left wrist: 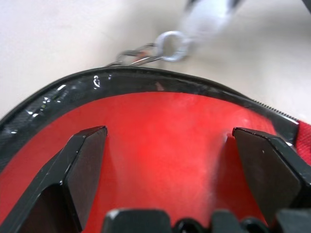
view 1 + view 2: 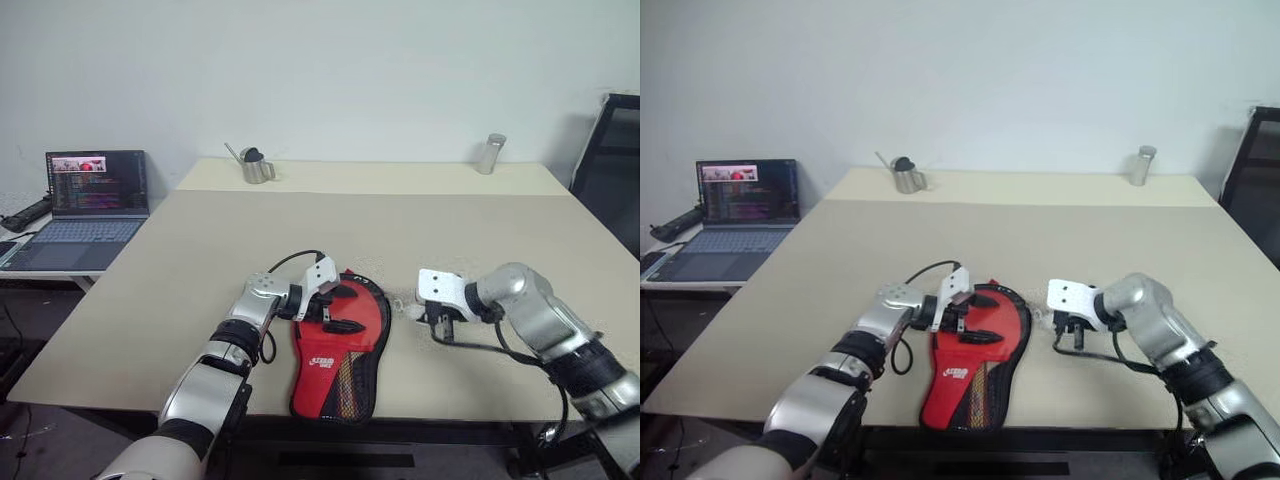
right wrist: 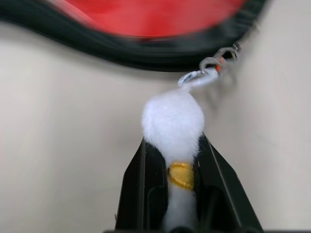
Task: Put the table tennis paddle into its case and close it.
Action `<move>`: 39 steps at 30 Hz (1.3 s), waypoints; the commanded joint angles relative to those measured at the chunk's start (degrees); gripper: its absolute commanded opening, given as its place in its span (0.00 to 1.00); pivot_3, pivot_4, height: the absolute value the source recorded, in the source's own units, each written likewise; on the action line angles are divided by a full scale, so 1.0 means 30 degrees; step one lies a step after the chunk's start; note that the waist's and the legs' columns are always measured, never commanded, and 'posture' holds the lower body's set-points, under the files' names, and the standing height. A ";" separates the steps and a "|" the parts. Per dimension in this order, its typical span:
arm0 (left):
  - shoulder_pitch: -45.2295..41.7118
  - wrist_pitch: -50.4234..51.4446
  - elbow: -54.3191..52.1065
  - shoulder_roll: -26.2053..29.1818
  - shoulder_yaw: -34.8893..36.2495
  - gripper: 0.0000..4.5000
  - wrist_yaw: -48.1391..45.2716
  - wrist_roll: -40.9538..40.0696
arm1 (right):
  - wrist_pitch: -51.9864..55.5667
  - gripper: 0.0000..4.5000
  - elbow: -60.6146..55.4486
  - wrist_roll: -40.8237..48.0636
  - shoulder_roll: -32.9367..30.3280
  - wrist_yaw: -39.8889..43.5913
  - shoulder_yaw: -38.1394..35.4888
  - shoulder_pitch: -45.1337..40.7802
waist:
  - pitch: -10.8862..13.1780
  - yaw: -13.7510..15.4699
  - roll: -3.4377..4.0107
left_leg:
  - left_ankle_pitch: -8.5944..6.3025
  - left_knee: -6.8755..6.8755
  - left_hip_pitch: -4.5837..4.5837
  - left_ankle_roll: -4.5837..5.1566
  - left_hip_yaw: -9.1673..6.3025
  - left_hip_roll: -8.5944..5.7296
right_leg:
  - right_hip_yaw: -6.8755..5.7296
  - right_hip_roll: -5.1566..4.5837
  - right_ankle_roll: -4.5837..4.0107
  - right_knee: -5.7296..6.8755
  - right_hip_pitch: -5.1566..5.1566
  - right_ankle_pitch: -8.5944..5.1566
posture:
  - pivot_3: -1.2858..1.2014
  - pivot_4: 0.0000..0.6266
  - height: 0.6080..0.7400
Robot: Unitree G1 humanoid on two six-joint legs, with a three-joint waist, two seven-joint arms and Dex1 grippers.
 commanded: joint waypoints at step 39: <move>-0.1080 0.0332 0.3089 -0.4319 -0.0728 1.00 0.0997 0.1399 | 0.8444 0.04 -1.9106 1.3554 -0.7400 -0.7361 -0.2598 1.5073 | -0.0067 0.1066 0.0017 | -0.0141 -0.0009 0.0221 0.0167 -0.0490 -0.0319 | -0.0488 -0.0332 0.0297 -0.0617 0.0655 -0.0119 | 0.52 0.24 1.00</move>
